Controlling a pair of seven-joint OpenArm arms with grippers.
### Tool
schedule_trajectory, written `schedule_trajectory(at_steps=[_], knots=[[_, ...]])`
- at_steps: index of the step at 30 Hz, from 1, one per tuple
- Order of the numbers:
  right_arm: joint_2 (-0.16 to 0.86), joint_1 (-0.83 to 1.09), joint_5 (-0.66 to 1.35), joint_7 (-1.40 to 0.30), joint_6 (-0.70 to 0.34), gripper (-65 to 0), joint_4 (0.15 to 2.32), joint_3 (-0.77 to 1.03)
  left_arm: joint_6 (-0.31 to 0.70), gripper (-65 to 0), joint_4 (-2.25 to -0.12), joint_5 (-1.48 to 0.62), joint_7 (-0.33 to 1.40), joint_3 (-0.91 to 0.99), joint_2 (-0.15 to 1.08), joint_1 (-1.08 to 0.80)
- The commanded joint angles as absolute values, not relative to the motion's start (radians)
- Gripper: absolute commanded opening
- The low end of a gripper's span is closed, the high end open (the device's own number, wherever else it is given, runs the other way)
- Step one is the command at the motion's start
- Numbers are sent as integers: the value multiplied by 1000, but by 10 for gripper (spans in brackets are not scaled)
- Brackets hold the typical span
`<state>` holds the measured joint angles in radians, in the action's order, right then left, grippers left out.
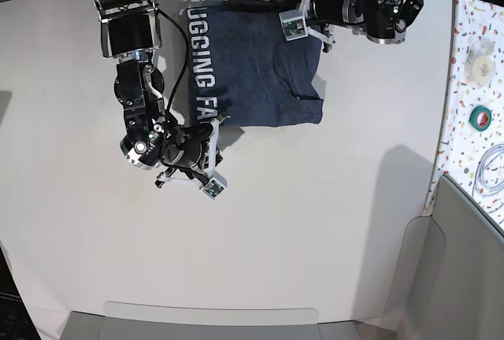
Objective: Layout the t-shirt on the table in an organized manner, then fold the t-shirt properly
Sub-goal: 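Grasp the folded square's sides with both grippers, then drag the folded shirt with the right gripper toward the table edge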
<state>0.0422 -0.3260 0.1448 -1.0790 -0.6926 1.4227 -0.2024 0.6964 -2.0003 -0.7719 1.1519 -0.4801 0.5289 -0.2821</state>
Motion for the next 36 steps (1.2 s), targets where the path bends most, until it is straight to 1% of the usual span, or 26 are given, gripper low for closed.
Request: schedule_trajectory(at_steps=[1,6,9,12,17,21,23,31,36], knots=[[41,-343,156,-1063,-698,-650,1445,-213,698,-650,-1997,-789,1141,-470,535,-263],[42,-277,154,-1064,-698,-650,1489,-225,698,-650,-1925,-789,1139,-470,535,-197],[61,-246,153,-1066,-698,-650,1526,-225,630,-650,-1891,-789,1139,-470,535,-168],[84,-213,153,-1086,-698,-650,1575,-222,602,-650,-1865,-789,1139,-470,535,-140],[134,-153,156,-1159,-698,-650,1696,-217,601,-650,-1851,-789,1139,-469,535,-90],[179,-70,154,-1185,-698,-650,1808,-216,601,-650,-1851,-789,1139,-469,533,-31],[200,-19,154,-1187,-698,-650,1857,-216,601,-650,-1850,-788,1141,-469,513,1],[219,145,153,-1187,-698,-650,1969,-214,599,-650,-1788,-788,1150,-469,421,101],[219,208,151,-1187,-698,-650,1975,-191,599,-650,-1756,-788,1144,-469,412,153]])
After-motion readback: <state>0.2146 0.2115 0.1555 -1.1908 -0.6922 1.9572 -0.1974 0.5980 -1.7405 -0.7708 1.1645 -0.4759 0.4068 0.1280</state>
